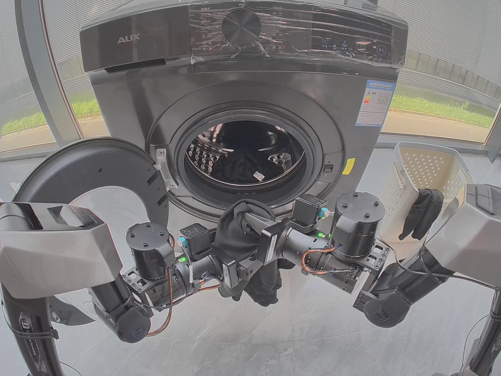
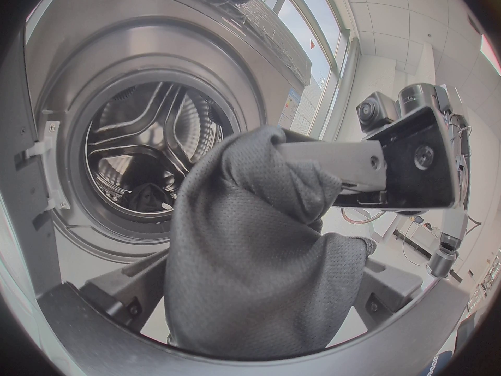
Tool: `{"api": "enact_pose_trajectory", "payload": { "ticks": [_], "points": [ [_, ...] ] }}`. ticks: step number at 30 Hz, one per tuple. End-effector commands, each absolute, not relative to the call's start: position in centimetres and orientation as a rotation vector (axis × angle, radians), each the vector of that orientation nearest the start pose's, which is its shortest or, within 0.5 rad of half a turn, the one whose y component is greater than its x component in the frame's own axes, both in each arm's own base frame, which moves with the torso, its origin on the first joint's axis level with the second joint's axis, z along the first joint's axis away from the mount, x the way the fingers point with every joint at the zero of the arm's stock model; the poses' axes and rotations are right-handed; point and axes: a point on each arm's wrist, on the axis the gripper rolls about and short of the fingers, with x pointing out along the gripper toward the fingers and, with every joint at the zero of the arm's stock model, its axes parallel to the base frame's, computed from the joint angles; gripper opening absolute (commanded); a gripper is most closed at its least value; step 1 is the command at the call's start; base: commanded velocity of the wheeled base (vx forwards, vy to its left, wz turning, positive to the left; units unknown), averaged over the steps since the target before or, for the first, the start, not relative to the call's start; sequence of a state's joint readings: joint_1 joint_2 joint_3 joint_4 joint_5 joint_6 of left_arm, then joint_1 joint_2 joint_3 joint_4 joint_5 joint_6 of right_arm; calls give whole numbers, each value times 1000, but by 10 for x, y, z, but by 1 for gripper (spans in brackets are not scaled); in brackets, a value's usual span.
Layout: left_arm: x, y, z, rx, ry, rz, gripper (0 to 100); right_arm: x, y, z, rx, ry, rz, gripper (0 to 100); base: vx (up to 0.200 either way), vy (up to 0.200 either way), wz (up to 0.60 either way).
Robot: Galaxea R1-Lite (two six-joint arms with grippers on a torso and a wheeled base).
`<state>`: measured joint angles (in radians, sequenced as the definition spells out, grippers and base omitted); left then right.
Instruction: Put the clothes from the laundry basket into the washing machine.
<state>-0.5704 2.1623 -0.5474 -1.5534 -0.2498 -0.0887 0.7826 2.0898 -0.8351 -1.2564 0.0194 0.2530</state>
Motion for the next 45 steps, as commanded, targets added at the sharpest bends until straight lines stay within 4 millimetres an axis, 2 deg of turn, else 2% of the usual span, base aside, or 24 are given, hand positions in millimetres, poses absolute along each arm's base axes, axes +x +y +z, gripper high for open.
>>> {"api": "enact_pose_trajectory", "payload": {
  "ticks": [1, 4, 5, 12, 18, 27, 28, 31, 36, 37, 40, 45],
  "points": [
    [288, -194, 52, -70, 115, -839, 100, 264, 269, 119, 241, 99, 809, 0, 0, 0, 0],
    [302, -200, 50, -75, 83, -824, 100, 264, 269, 117, 242, 104, 808, 0, 0, 0, 0],
    [305, -201, 51, -76, 73, -812, 0, 264, 268, 117, 243, 106, 807, 0, 0, 0, 0],
    [315, -196, 60, -93, 30, -742, 0, 262, 267, 116, 242, 112, 793, 0, 0, 0, 0],
    [326, -184, 67, -102, -6, -636, 0, 260, 255, 109, 217, 150, 766, 0, 0, 0, 0],
    [322, -185, 82, -111, -43, -641, 0, 259, 251, 104, 202, 180, 742, 0, 0, 0, 0],
    [321, -185, 82, -112, -41, -641, 0, 257, 250, 102, 197, 191, 740, 100, 0, 0, 0],
    [319, -185, 81, -111, -36, -642, 0, 254, 247, 97, 187, 216, 738, 100, 0, 0, 0],
    [311, -182, 94, -117, -57, -622, 0, 241, 228, 97, 155, 242, 724, 100, 0, 0, 0],
    [302, -182, 102, -119, -69, -635, 0, 236, 216, 95, 140, 264, 706, 100, 0, 0, 0],
    [278, -178, 113, -120, -61, -660, 0, 231, 197, 93, 138, 279, 670, 100, 0, 0, 0],
    [246, -165, 116, -124, -10, -683, 0, 225, 165, 98, 160, 277, 599, 100, 0, 0, 0]
  ]
}}
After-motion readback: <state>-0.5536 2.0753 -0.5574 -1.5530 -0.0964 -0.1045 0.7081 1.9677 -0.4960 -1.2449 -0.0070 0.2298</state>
